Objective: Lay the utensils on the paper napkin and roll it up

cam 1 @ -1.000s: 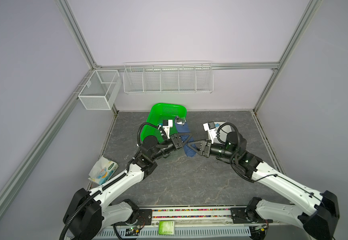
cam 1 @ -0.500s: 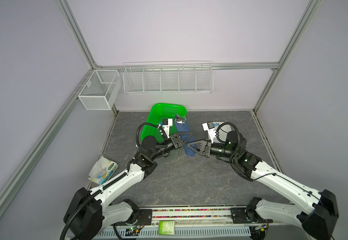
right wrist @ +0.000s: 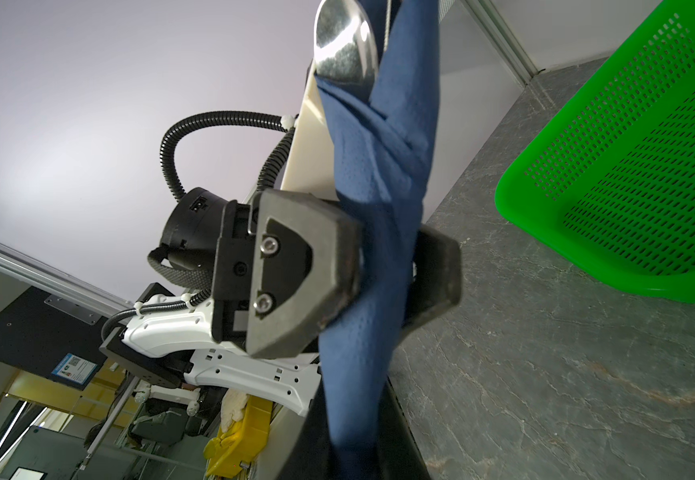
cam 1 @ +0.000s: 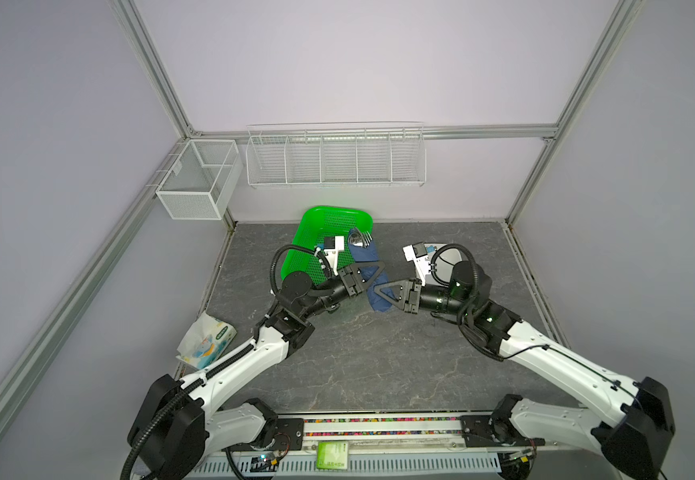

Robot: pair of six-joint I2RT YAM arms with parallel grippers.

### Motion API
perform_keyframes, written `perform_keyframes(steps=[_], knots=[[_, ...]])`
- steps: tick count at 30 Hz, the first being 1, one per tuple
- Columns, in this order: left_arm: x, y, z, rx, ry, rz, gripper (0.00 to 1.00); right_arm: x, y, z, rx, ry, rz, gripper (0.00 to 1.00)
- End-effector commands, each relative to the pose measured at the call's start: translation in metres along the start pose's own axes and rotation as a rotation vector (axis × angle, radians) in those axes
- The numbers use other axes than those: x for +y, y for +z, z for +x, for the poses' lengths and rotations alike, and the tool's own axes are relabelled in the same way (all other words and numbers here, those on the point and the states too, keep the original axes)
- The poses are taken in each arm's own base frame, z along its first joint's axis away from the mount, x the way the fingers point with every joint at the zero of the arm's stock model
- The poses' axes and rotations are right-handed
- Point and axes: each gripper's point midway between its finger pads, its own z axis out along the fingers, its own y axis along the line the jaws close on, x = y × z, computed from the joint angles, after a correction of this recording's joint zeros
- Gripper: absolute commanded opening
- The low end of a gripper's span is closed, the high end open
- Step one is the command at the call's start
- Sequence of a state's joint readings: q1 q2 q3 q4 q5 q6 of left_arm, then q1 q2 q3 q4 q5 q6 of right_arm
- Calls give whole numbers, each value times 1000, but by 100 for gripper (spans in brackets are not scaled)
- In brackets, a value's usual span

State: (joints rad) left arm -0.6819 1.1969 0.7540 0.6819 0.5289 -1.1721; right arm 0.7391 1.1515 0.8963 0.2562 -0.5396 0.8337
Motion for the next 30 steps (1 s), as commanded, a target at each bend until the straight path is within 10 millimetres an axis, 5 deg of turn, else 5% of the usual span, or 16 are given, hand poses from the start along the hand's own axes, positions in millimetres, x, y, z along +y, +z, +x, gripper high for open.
perform_keyframes(steps=[1,11,18,30], knots=[[-19,3,-6,1,19,53,35,8,-4,-10,-50,-37,-23,14],[-7,-3,1,7,6,11,43,3,-6,-10,-75,-34,-14,13],[5,-1,3,20,-4,-29,65,9,-6,-10,-72,-38,-37,13],[-4,4,1,24,4,13,57,8,-4,-7,-57,-31,-43,14]])
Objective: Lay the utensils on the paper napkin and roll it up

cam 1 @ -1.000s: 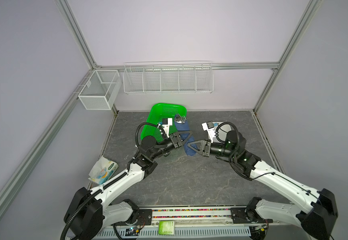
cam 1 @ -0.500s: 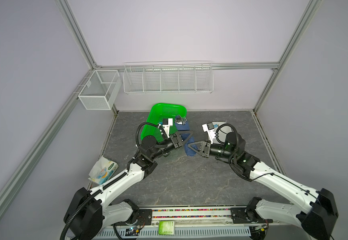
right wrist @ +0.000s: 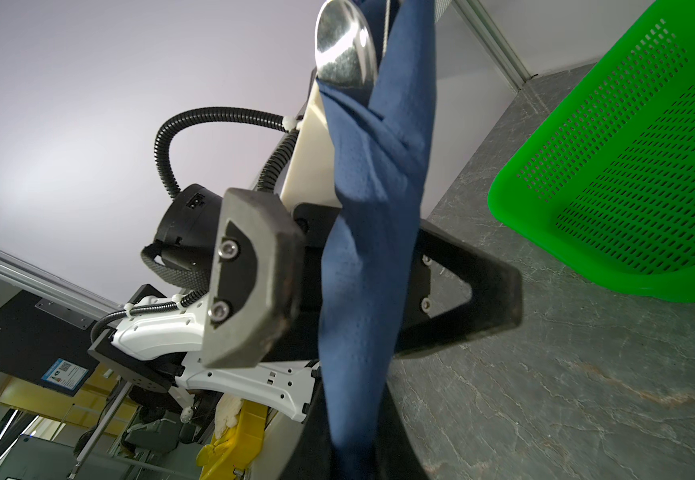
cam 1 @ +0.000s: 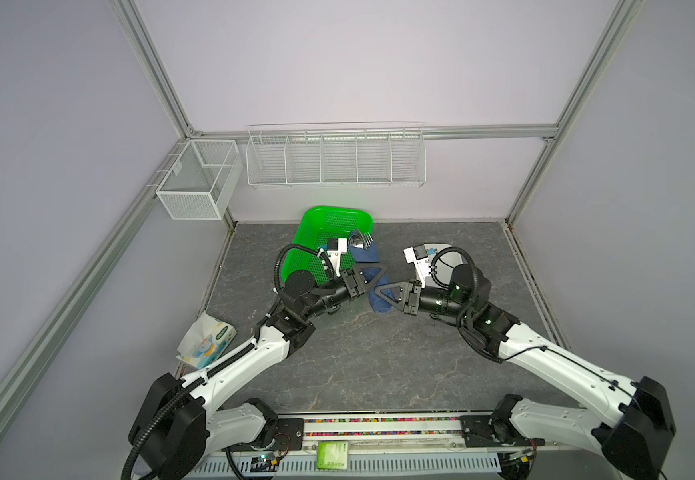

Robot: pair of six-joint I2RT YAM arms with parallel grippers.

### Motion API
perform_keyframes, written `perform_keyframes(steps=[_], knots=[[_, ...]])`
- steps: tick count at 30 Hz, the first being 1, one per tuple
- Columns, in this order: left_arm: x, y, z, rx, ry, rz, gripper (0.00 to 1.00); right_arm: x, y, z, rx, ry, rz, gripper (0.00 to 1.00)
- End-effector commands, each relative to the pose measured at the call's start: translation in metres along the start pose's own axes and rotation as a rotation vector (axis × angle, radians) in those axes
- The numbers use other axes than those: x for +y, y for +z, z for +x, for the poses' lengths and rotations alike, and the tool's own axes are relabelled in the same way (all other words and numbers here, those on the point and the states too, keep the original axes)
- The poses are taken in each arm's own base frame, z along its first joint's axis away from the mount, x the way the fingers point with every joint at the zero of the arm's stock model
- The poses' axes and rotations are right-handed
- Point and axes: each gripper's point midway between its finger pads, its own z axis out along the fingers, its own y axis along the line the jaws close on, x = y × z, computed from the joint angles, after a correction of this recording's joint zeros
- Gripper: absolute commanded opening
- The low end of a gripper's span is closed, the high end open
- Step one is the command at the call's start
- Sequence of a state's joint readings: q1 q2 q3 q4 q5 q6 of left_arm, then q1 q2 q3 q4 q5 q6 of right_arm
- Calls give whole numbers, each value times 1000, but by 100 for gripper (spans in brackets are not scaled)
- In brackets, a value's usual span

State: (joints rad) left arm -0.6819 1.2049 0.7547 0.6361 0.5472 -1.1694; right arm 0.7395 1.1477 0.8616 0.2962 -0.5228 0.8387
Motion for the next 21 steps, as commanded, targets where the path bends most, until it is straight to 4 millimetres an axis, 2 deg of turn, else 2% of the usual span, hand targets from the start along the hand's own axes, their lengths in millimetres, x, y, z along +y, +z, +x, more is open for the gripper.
perform_keyframes(steps=[1,17,21], knots=[[-14,1,-6,-14,27,41,55,13,-4,-9,-43,-30,-42,14],[-21,-4,-12,-52,60,46,14,4,-5,-4,-27,-1,-2,15],[-23,-4,-12,-53,64,54,9,4,-8,-3,-31,-2,2,17]])
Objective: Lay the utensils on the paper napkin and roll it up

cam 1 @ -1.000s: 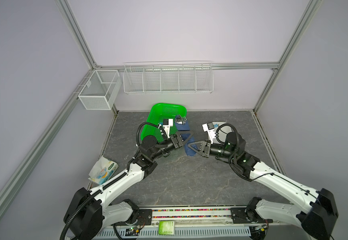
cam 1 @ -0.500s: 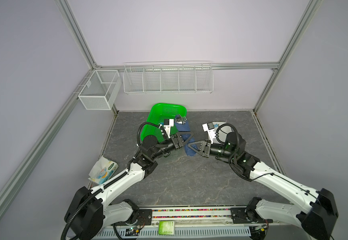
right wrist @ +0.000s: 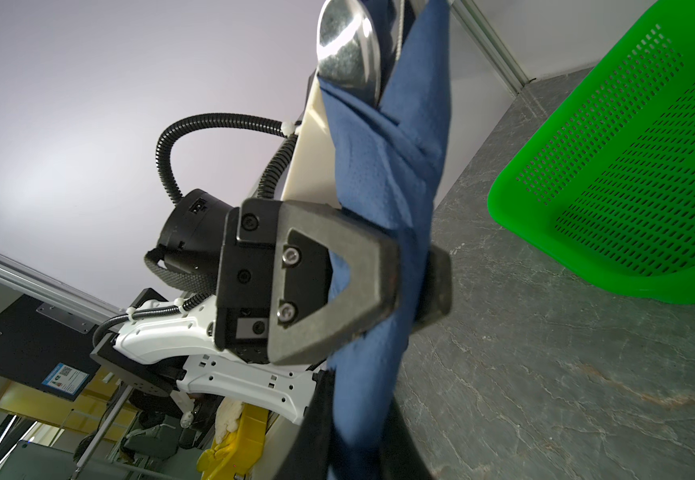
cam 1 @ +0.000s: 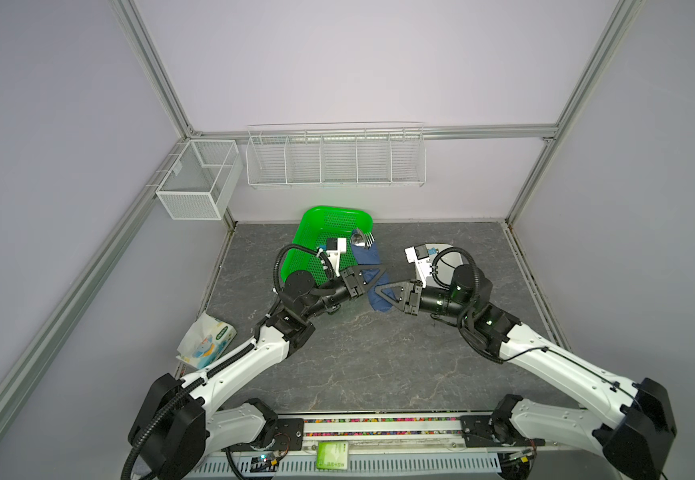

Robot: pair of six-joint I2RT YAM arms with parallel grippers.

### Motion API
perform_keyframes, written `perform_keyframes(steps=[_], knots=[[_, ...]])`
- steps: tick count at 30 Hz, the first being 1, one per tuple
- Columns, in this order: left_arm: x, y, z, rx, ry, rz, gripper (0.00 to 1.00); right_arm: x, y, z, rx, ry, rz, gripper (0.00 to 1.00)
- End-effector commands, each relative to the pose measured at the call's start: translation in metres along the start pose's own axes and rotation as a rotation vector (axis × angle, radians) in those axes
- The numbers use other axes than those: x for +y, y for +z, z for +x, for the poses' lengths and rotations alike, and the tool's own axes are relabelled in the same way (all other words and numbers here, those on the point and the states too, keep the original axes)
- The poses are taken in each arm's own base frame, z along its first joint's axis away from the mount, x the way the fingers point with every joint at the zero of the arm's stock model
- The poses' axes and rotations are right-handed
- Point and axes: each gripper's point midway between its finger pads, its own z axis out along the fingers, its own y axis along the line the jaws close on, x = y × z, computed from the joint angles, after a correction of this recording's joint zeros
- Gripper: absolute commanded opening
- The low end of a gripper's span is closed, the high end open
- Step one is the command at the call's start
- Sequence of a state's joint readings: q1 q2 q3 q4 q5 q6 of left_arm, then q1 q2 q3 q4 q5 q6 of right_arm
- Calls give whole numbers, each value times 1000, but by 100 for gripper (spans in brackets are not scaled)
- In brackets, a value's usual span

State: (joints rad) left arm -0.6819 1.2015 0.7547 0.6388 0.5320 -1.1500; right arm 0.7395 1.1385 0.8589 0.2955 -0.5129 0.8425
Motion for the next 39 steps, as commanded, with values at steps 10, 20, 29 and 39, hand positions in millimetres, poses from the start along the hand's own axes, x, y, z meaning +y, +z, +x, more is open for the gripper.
perform_keyframes(steps=[10,20,29,39], knots=[[-25,-2,-10,-33,51,67,0,0,-12,-1,-26,-8,36,46],[-9,-15,-20,-57,48,-2,0,-34,-62,-19,-174,-32,366,74],[-4,-34,-25,-85,62,-66,0,-103,-81,-12,-221,106,665,76],[4,-59,-43,-125,41,-110,0,-150,-27,-9,-118,234,674,73]])
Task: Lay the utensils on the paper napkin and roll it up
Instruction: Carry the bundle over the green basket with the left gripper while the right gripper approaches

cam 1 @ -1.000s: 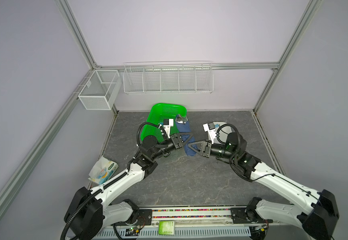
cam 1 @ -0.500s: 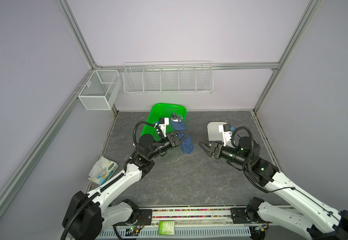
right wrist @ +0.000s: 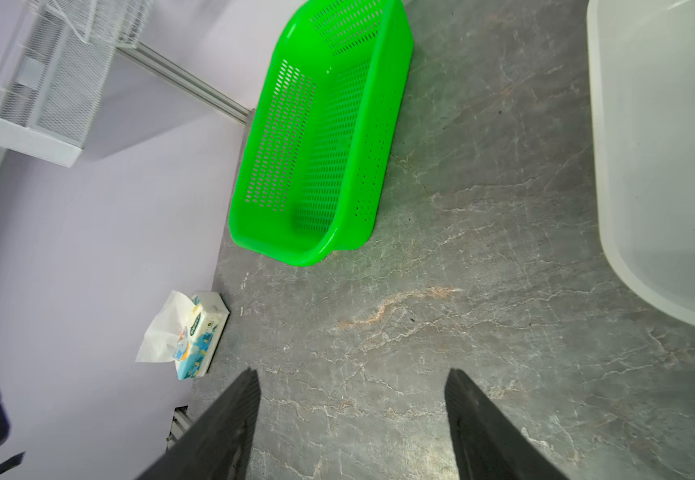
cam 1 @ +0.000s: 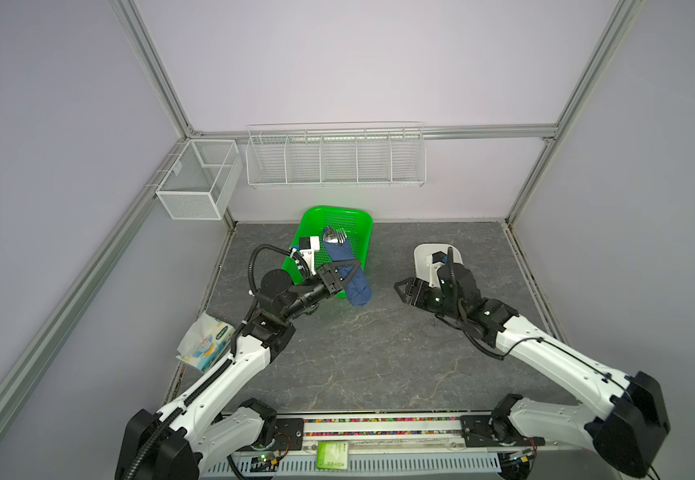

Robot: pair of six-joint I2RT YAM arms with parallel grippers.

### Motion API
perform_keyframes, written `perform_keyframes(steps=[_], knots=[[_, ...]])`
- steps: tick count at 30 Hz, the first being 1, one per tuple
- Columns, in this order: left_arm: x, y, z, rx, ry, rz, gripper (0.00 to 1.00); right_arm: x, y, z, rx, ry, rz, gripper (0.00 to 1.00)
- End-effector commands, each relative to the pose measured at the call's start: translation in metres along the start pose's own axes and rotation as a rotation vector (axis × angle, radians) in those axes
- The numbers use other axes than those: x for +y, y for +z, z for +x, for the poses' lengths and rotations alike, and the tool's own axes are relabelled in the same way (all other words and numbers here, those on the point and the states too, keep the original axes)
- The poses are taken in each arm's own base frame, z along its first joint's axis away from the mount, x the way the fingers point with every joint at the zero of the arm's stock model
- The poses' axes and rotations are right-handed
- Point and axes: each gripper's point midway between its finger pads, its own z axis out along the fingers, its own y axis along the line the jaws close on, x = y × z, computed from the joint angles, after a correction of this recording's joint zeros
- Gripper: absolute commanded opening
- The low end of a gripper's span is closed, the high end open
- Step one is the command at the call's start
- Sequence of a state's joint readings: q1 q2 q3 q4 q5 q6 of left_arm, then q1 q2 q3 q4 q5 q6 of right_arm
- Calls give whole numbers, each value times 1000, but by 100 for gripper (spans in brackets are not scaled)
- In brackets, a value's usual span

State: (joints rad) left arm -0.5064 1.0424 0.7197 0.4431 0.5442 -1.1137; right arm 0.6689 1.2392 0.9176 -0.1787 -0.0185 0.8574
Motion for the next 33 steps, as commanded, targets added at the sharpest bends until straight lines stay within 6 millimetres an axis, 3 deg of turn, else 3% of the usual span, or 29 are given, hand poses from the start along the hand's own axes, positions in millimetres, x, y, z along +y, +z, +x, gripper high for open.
perform_keyframes(steps=[1,12,22,24,29,33], knots=[[-9,-12,-7,-13,16,22,0,17,15,-10,3,45,-48,73],[13,-37,-28,-66,-16,-37,0,18,100,-12,115,91,12,71],[29,-46,-42,-102,-13,-96,0,21,168,-17,196,142,-13,69],[31,-44,-44,-93,-2,-107,0,13,183,-15,216,160,10,69],[36,-39,-46,-70,30,-133,0,11,221,-4,313,172,-15,57],[46,-36,-46,-54,25,-165,0,-1,231,5,351,163,34,44]])
